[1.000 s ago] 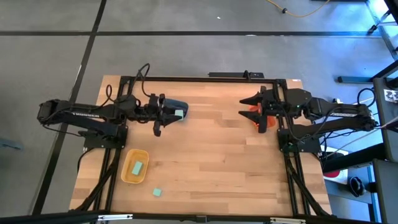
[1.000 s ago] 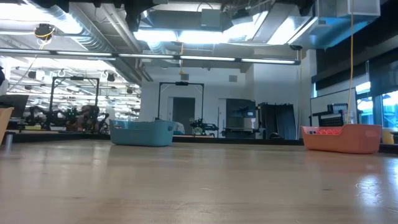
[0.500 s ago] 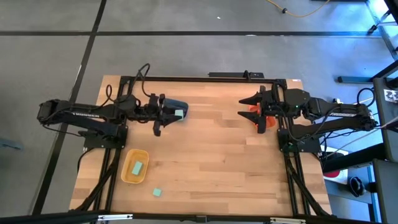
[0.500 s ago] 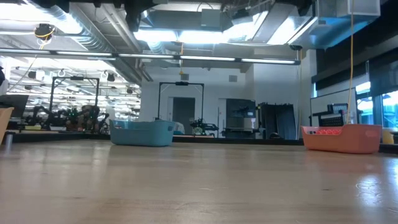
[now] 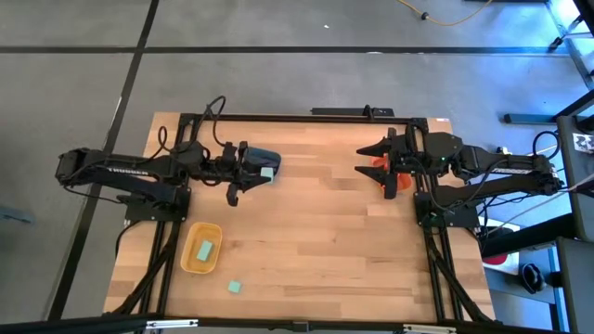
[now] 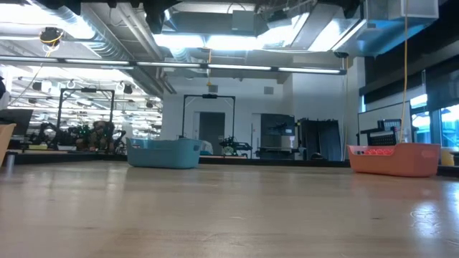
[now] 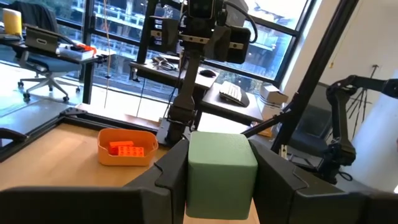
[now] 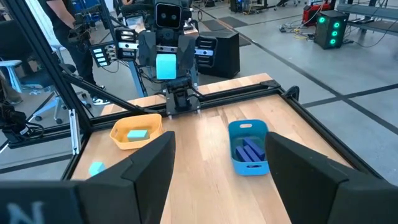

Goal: Sort & place blocks by color
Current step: Put the right blue block into the yellow bin

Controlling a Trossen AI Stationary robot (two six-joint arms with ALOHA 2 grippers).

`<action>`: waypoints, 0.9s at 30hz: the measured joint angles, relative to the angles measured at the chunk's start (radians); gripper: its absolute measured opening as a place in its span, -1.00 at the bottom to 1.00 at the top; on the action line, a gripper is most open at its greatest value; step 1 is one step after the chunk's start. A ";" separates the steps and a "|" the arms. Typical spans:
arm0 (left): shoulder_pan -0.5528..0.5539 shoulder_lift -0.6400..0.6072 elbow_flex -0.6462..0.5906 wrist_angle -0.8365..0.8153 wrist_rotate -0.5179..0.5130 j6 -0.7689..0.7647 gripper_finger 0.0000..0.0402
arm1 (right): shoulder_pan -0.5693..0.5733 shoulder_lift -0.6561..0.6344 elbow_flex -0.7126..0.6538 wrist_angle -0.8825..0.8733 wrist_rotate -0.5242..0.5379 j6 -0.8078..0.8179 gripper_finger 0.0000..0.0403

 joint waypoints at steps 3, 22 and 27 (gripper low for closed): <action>0.000 0.000 0.000 0.000 0.017 0.000 -0.38 | 0.000 0.000 0.000 0.000 0.000 0.000 0.24; 0.000 0.000 0.000 -0.006 0.043 0.000 -0.38 | 0.000 0.000 0.000 0.000 0.000 0.001 0.24; 0.000 0.000 0.001 -0.007 0.043 0.000 -0.38 | 0.000 0.000 0.000 0.000 0.000 0.004 0.24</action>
